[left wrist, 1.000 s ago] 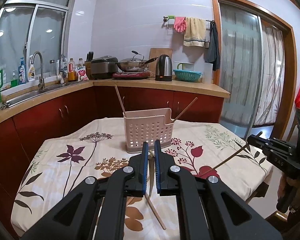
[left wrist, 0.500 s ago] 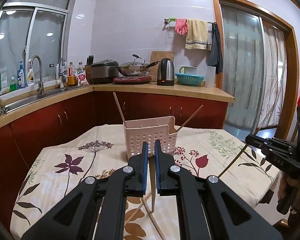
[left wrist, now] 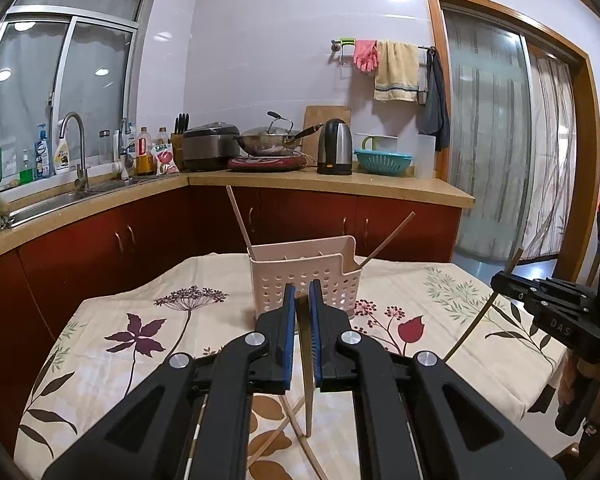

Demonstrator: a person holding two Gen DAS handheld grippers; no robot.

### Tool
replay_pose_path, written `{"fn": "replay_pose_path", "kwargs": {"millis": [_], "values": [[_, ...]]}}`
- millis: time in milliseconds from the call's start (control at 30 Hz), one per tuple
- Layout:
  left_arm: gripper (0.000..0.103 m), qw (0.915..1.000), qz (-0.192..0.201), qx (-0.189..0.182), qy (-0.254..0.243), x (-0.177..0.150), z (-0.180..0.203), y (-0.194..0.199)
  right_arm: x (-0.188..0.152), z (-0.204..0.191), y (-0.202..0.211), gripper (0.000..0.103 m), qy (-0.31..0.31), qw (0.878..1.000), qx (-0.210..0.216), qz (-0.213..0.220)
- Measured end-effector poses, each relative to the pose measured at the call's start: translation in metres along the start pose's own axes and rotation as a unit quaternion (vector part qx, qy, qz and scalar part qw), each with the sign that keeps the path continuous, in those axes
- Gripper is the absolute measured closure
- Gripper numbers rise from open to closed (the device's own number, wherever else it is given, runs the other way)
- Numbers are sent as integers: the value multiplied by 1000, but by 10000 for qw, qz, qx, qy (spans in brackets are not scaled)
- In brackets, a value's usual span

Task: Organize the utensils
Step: 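Lift the held chopsticks with the right gripper toward the pink holder, then lower the chopsticks into the pink holder and open both grippers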

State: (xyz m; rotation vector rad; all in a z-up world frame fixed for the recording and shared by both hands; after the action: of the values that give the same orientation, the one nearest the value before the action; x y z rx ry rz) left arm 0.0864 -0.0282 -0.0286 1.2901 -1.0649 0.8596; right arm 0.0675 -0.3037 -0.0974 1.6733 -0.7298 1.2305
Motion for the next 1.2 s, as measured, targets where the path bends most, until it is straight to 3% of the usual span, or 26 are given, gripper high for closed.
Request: {"fn": "replay_pose_path", "kwargs": {"millis": [433, 733, 967, 1200], "values": [[96, 9984, 498, -250, 27, 46, -2, -7, 42, 8, -4, 96, -21, 9987, 208, 462], [96, 9936, 1086, -285, 98, 104, -13, -32, 113, 10, -19, 96, 334, 9912, 373, 1222], [96, 9907, 1345, -135, 135, 135, -19, -71, 148, 23, -66, 96, 409, 9876, 466, 1439], [96, 9932, 1147, 148, 134, 113, -17, -119, 137, 45, -128, 96, 160, 9925, 462, 1124]]}}
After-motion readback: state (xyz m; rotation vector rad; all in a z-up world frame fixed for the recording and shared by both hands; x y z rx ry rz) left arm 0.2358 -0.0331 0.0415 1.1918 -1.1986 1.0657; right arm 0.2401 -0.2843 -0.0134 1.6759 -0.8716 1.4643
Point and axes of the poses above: each gripper's, at about its wrist camera, not at the fingertips, and y roughly against the way its jaws point, z to its right, x to its top, the point moved 3 cm from there along -y, roughly the way its jaws point, and after that the axes turned 9 degrees about x, right-handed, at the moved point
